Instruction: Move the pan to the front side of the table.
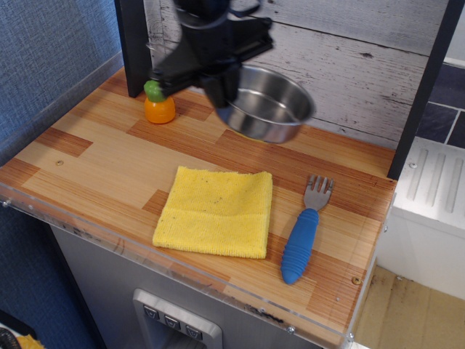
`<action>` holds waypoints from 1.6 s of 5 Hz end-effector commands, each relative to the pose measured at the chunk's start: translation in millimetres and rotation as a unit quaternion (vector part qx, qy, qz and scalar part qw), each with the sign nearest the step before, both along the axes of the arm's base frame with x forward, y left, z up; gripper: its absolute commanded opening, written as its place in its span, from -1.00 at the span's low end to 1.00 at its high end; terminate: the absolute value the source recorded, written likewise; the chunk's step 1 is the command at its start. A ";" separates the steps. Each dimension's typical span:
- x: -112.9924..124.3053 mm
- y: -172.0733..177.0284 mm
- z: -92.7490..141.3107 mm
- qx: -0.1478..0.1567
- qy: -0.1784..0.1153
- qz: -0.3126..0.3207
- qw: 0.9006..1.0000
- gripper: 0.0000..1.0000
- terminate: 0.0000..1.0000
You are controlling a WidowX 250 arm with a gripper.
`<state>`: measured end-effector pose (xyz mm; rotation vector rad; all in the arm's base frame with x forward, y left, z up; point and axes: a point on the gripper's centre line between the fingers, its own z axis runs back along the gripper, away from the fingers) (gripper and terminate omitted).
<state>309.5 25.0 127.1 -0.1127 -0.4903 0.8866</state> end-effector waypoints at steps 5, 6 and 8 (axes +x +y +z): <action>-88.8 139.1 -33.1 0.024 0.056 0.039 0.997 -1.00 -1.00; -91.4 136.1 -50.4 0.013 0.066 0.043 0.997 -1.00 -1.00; -93.3 141.7 -70.2 0.010 0.084 0.049 0.995 -1.00 -1.00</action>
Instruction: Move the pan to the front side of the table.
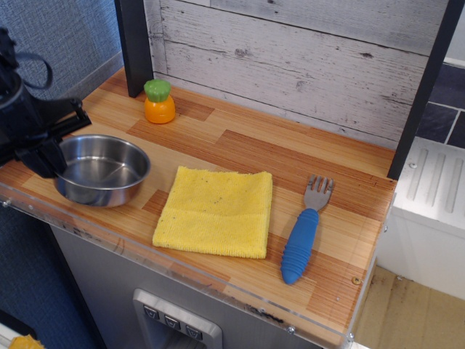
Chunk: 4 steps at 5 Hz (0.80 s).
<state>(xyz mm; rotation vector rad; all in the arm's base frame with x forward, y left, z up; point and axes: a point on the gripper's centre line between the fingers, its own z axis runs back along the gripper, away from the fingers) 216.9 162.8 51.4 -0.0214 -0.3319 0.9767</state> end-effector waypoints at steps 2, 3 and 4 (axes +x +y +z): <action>0.0 4.3 -0.8 0.035 -0.008 0.020 0.999 -1.00 -1.00; -2.4 1.4 -1.5 0.036 0.006 0.033 0.999 1.00 -1.00; 0.9 0.5 -2.0 0.023 0.016 0.036 0.999 1.00 -1.00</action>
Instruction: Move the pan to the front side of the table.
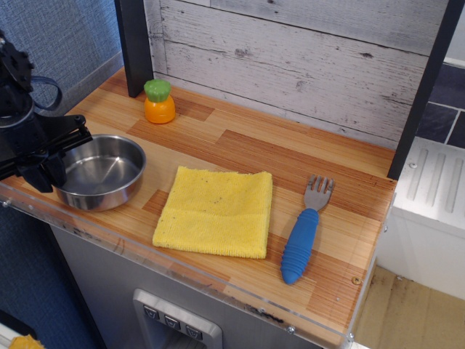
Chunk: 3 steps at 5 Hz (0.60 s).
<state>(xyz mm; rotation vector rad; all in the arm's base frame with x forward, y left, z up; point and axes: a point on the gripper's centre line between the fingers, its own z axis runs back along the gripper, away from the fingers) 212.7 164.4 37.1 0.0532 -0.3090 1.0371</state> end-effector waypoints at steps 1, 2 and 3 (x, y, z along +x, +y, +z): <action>7.7 -1.6 14.3 0.000 -0.002 -0.012 1.000 1.00 -1.00; 8.9 -0.5 20.2 0.007 0.003 -0.014 1.000 1.00 -1.00; 12.8 0.5 33.5 0.015 -0.003 -0.017 1.000 1.00 -1.00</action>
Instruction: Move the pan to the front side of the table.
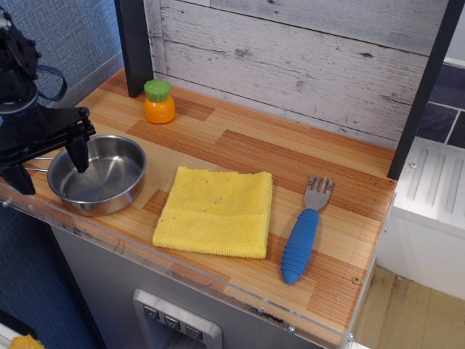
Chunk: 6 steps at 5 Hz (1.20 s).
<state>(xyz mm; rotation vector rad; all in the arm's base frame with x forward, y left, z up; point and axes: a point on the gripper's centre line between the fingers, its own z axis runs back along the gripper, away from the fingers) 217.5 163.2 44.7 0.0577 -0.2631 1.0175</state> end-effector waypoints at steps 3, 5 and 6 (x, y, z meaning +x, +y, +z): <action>35.1 -13.9 111.5 0.043 -0.069 -0.090 0.993 1.00 -1.00; 52.5 -25.0 131.7 0.057 -0.070 -0.129 0.987 1.00 -1.00; 52.5 -25.0 131.7 0.057 -0.070 -0.129 0.987 1.00 -1.00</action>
